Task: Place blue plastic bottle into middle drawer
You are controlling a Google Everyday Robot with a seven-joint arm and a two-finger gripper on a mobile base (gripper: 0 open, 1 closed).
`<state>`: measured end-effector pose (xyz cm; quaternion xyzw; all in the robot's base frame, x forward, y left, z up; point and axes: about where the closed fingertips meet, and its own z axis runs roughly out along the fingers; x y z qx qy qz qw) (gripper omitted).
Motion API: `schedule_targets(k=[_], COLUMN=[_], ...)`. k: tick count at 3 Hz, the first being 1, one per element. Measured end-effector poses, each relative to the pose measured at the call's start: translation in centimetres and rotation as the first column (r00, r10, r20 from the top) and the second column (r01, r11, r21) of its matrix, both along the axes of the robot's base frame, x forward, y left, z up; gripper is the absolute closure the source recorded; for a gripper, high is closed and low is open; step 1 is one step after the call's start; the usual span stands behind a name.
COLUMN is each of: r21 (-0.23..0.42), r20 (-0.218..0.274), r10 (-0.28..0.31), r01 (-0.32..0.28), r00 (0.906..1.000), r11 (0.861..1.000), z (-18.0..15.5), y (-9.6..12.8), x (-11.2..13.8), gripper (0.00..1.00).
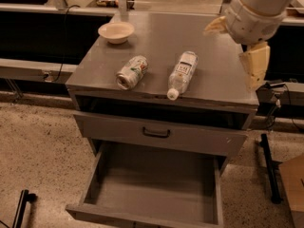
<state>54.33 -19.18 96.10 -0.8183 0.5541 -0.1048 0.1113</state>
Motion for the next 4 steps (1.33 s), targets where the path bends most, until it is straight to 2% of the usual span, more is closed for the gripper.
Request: schedule_targets(k=[1,2,3,4], r21=[-0.068,-0.065,-0.046,-0.047], r20=[-0.027,-0.04,-0.069,-0.097], r10=[0.181,0.358,0.503,0.576], r01=[-0.182,-0.36,-0.507,-0.581], r00=[0.9831,0.9328,0.8614,0.812], r11=[0.981,0.931,0.861,0.812], z=[-2.2,-4.3,-7.4,-10.1], y=[0.5,2.4,4.8,6.1], x=[3.5,5.4,6.5,8.1], gripper=[0.0,0.0,0.0,0.0])
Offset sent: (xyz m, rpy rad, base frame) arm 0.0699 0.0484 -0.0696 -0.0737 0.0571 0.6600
